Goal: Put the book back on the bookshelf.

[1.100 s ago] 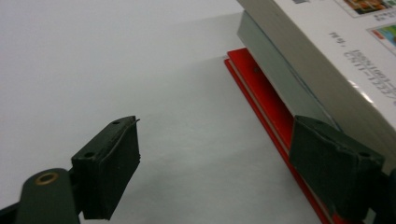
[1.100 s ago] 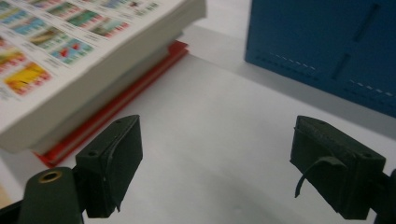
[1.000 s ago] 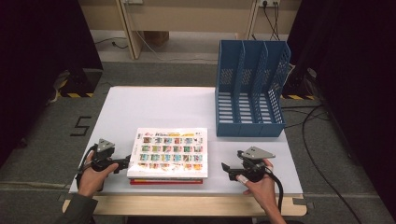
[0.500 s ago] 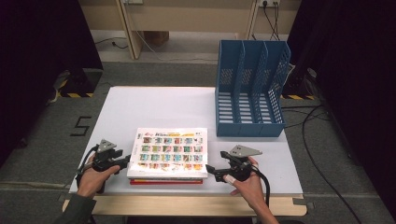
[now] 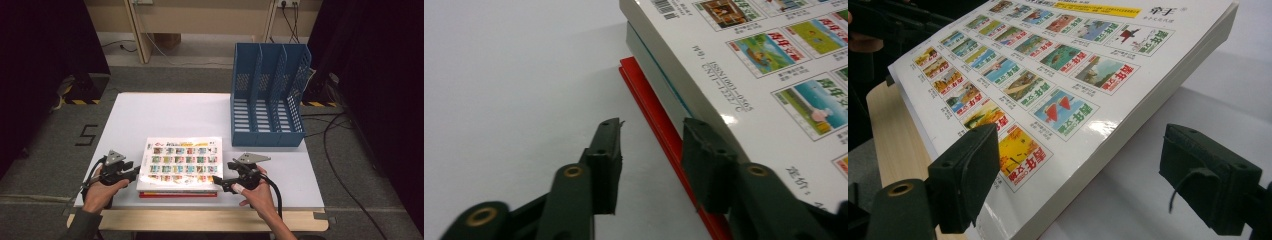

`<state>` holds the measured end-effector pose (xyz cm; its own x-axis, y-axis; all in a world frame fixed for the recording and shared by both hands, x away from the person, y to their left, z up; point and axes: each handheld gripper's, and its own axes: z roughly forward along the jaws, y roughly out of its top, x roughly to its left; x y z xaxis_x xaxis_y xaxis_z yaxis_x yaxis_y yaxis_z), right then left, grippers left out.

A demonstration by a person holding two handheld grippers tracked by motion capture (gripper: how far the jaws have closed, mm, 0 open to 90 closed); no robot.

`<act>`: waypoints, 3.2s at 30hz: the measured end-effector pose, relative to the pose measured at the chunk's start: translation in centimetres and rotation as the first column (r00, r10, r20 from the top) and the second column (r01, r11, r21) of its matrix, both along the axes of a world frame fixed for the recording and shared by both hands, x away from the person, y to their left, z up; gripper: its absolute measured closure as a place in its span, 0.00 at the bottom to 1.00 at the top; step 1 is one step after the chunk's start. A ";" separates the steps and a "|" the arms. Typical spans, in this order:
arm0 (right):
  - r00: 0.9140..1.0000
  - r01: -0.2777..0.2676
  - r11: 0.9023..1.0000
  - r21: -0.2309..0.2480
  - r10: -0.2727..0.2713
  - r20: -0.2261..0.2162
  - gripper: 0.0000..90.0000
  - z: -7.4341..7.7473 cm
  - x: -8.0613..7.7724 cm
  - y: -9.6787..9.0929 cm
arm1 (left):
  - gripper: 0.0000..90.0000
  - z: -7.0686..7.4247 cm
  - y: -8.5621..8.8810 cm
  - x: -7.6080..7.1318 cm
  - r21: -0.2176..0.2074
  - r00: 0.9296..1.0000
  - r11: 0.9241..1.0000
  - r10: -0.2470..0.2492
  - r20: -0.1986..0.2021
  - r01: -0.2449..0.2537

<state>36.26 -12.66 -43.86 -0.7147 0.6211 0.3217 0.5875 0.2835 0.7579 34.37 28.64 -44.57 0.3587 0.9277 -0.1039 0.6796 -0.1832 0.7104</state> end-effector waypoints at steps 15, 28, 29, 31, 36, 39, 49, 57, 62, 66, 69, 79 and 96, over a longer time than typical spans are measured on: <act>0.997 -0.022 0.998 0.053 0.026 -0.070 0.18 -1.0 1.1 0.6 | 0.77 0.4 -0.8 -0.6 0.039 1.000 0.999 0.010 0.022 -0.011; 0.994 -0.028 0.996 0.080 0.036 -0.107 0.17 -1.4 1.9 0.5 | 0.83 0.7 -1.5 -1.1 0.078 0.999 0.997 0.002 0.041 -0.005; 0.994 -0.028 0.996 0.080 0.036 -0.107 0.17 -1.4 1.9 0.5 | 0.84 0.7 -1.5 -1.1 0.078 0.999 0.997 0.002 0.041 -0.005; 0.993 -0.031 0.996 0.080 0.040 -0.113 0.17 -1.4 2.1 0.5 | 0.84 0.8 -1.7 -1.1 0.085 0.999 0.996 0.000 0.039 -0.003; 0.988 -0.025 0.994 0.102 0.040 -0.146 0.18 -1.6 2.7 0.3 | 0.83 0.8 -1.6 -1.1 0.089 0.999 0.996 0.000 0.042 -0.004; 0.988 -0.021 0.994 0.111 0.038 -0.151 0.21 -1.6 2.8 0.3 | 0.84 0.8 -1.9 -1.2 0.095 0.999 0.995 0.004 0.044 -0.008; 0.980 -0.032 0.989 0.142 0.059 -0.192 0.19 -2.1 3.8 1.1 | 0.58 1.0 -1.0 -1.0 0.127 0.996 0.991 0.029 0.080 -0.039; 0.982 -0.031 0.991 0.131 0.055 -0.179 0.19 -2.0 3.7 0.9 | 0.29 1.5 0.0 -1.2 0.036 0.996 0.999 0.032 0.081 -0.035; 0.982 -0.031 0.991 0.130 0.054 -0.178 0.19 -2.0 3.7 0.9 | 0.29 1.4 0.0 -1.1 0.041 0.997 0.998 0.038 0.067 -0.040; 0.983 -0.033 0.991 0.127 0.055 -0.176 0.19 -1.9 3.7 0.9 | 0.42 1.2 0.1 -1.1 -0.018 0.999 0.999 0.030 0.041 -0.030; 0.983 -0.033 0.991 0.127 0.056 -0.177 0.19 -1.9 3.7 0.9 | 0.49 1.3 -0.1 -1.1 -0.024 0.999 0.999 0.024 0.039 -0.023; 0.977 -0.012 0.991 0.131 0.040 -0.211 0.17 -2.0 4.0 0.5 | 0.51 1.2 -1.1 -1.0 -0.020 0.999 1.000 -0.004 0.050 0.005; 0.960 -0.089 0.982 0.166 0.129 -0.249 0.35 -1.9 5.0 0.9 | 0.42 0.8 -1.1 -0.9 -0.031 0.998 0.999 -0.012 0.066 0.014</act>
